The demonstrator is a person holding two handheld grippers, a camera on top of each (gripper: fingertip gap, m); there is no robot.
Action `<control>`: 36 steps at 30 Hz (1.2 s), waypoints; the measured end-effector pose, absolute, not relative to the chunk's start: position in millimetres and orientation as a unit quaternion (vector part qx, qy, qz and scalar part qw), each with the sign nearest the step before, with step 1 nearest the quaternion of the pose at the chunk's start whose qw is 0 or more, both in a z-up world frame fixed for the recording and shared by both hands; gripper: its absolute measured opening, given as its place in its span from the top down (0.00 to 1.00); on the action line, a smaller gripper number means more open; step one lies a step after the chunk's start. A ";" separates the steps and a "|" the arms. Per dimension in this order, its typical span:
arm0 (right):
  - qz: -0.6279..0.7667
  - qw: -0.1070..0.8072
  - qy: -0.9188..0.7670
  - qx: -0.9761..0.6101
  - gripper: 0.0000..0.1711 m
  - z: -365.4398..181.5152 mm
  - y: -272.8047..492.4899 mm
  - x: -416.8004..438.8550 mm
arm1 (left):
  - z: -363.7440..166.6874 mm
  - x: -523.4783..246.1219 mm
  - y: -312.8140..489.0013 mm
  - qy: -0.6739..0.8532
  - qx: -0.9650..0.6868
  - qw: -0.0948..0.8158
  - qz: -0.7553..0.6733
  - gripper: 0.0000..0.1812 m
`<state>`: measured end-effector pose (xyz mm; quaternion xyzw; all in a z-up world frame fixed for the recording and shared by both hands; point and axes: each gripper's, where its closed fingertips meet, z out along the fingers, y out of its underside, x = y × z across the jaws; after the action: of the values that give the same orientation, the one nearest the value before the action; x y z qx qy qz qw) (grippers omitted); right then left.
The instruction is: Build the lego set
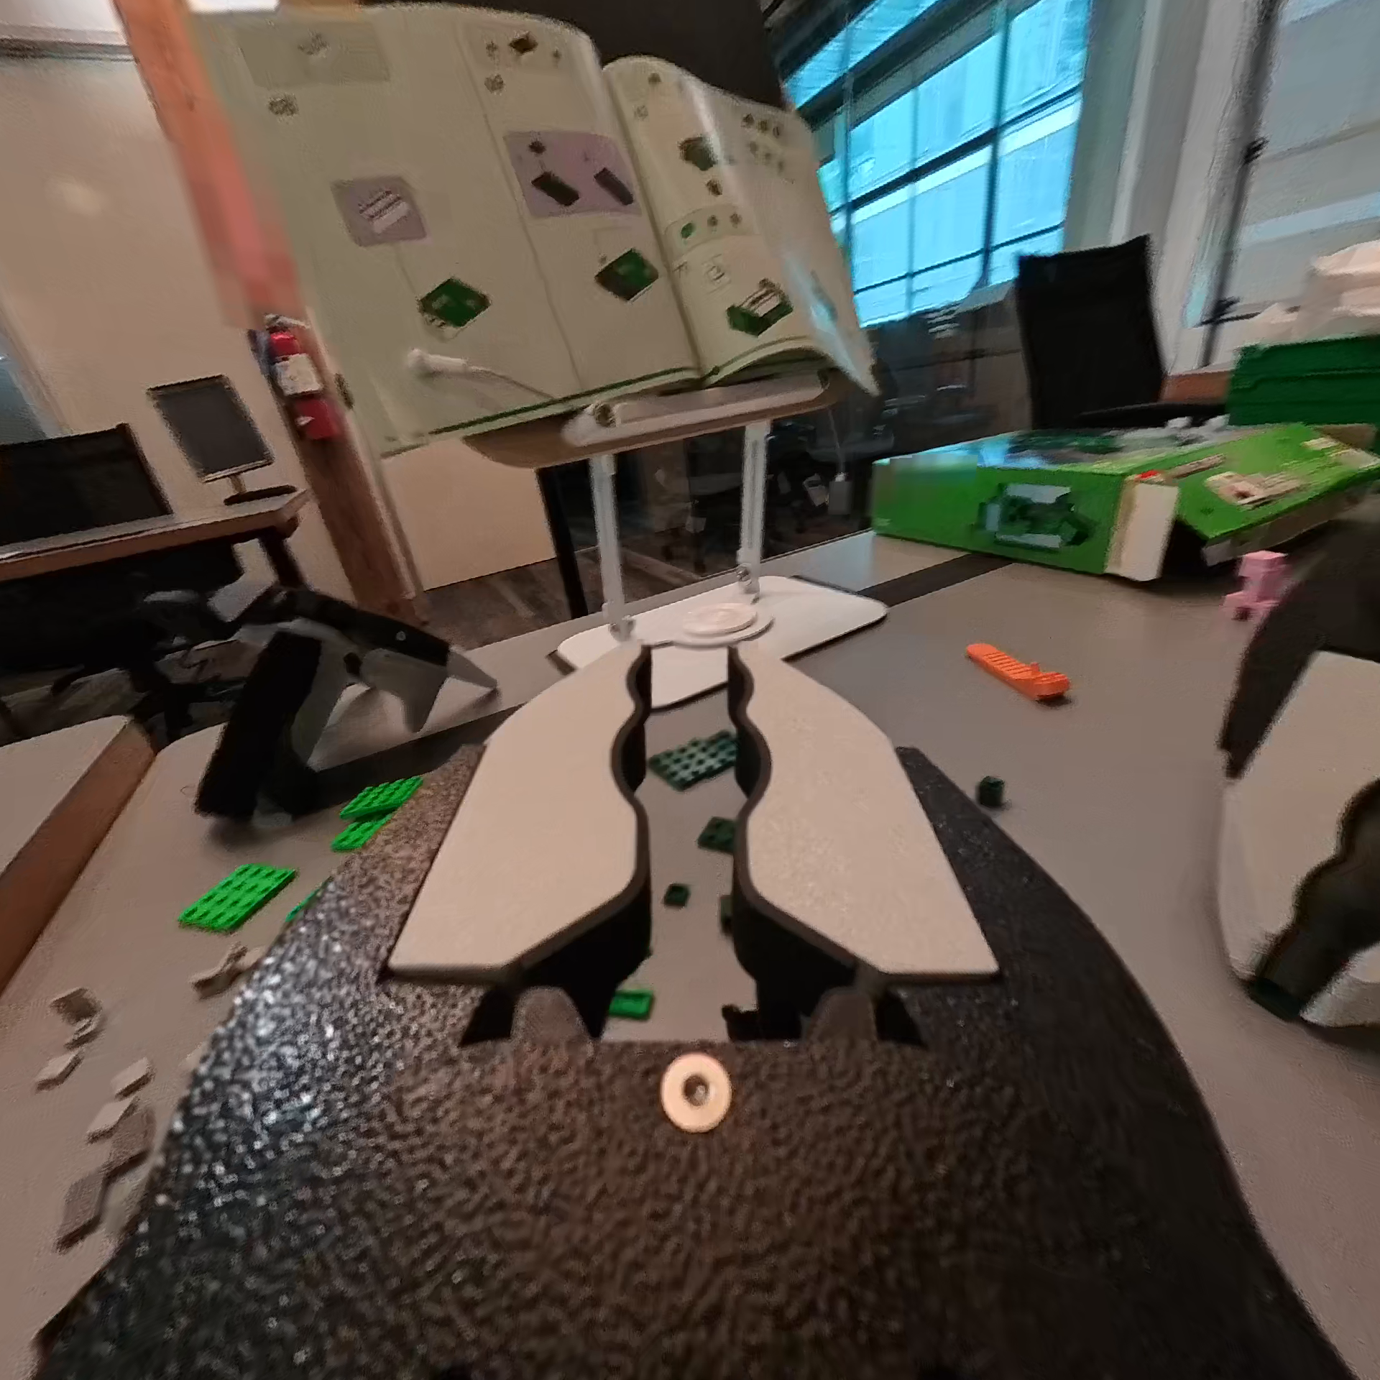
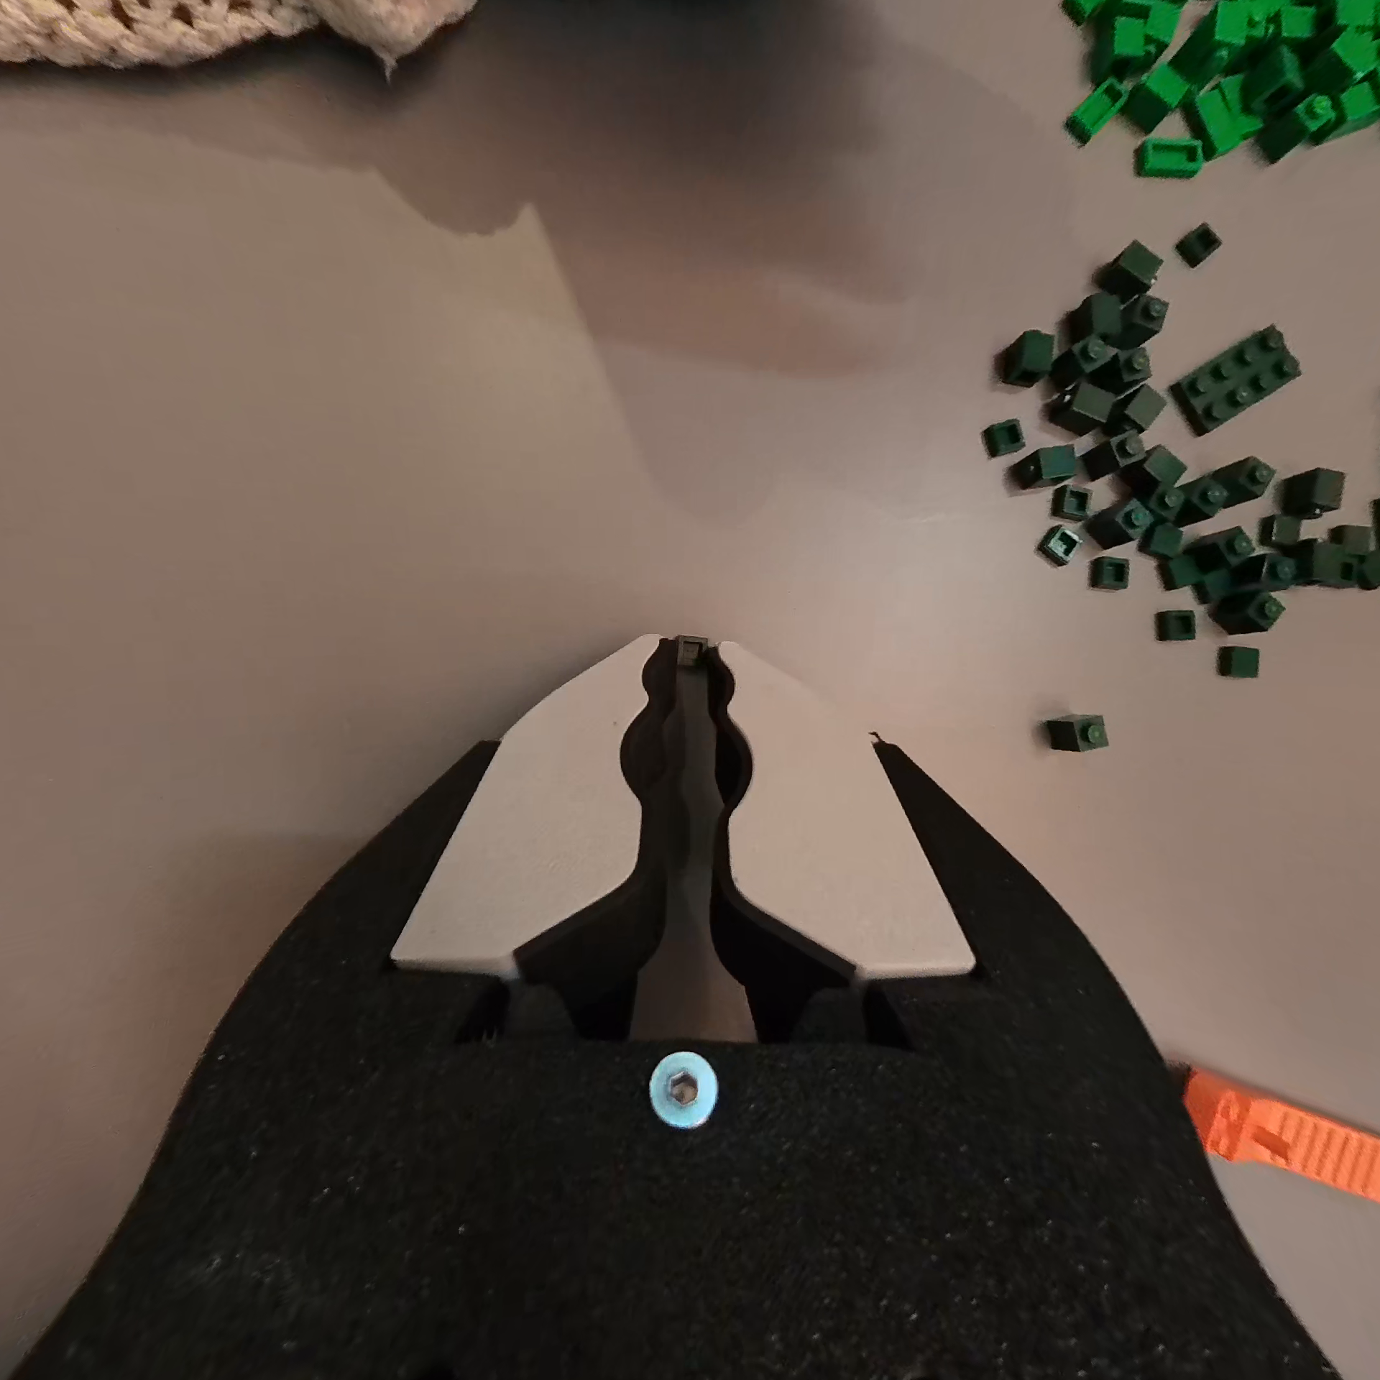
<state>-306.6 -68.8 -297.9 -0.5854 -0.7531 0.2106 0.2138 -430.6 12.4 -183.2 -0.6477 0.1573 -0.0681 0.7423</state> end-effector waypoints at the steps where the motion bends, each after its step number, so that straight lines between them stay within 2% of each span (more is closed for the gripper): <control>1: 0.207 0.222 -0.753 -0.584 0.96 -297.3 -67.2 -306.5 | -180.5 -424.4 9.6 0.170 -0.638 0.746 -0.087 0.89; 4: 0.188 0.281 -0.752 -0.566 0.96 -285.3 -58.3 -306.9 | -180.1 -392.5 -2.0 0.225 -0.619 0.725 -0.199 0.86; 8: 0.124 0.433 -0.737 -0.504 0.96 -244.6 -38.9 -307.8 | -192.9 -348.9 -22.2 0.259 -0.624 0.593 -0.437 0.80; 13: 0.019 0.543 -0.724 -0.425 0.96 -208.1 -33.5 -305.0 | -198.3 -330.8 -38.2 0.304 -0.622 0.544 -0.474 0.86; 18: -0.015 0.569 -0.729 -0.381 0.96 -199.4 -42.5 -312.2 | -202.2 -322.7 -44.6 0.326 -0.624 0.524 -0.479 0.90; 23: -0.031 0.574 -0.736 -0.357 0.96 -196.3 -47.9 -321.4 | -201.4 -324.8 -45.3 0.314 -0.624 0.511 -0.502 0.90; 28: -0.035 0.565 -0.745 -0.351 0.96 -199.5 -49.3 -325.0 | -200.9 -324.8 -47.0 0.317 -0.620 0.509 -0.506 0.98; 36: -0.040 0.559 -0.750 -0.352 0.96 -205.5 -49.1 -326.4 | -201.8 -323.7 -48.5 0.320 -0.621 0.499 -0.513 0.97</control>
<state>-326.4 -49.1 -205.5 -0.3521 -0.7499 -0.0400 0.5586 -323.7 -48.5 -201.8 -0.6211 0.3203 -0.5126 0.4989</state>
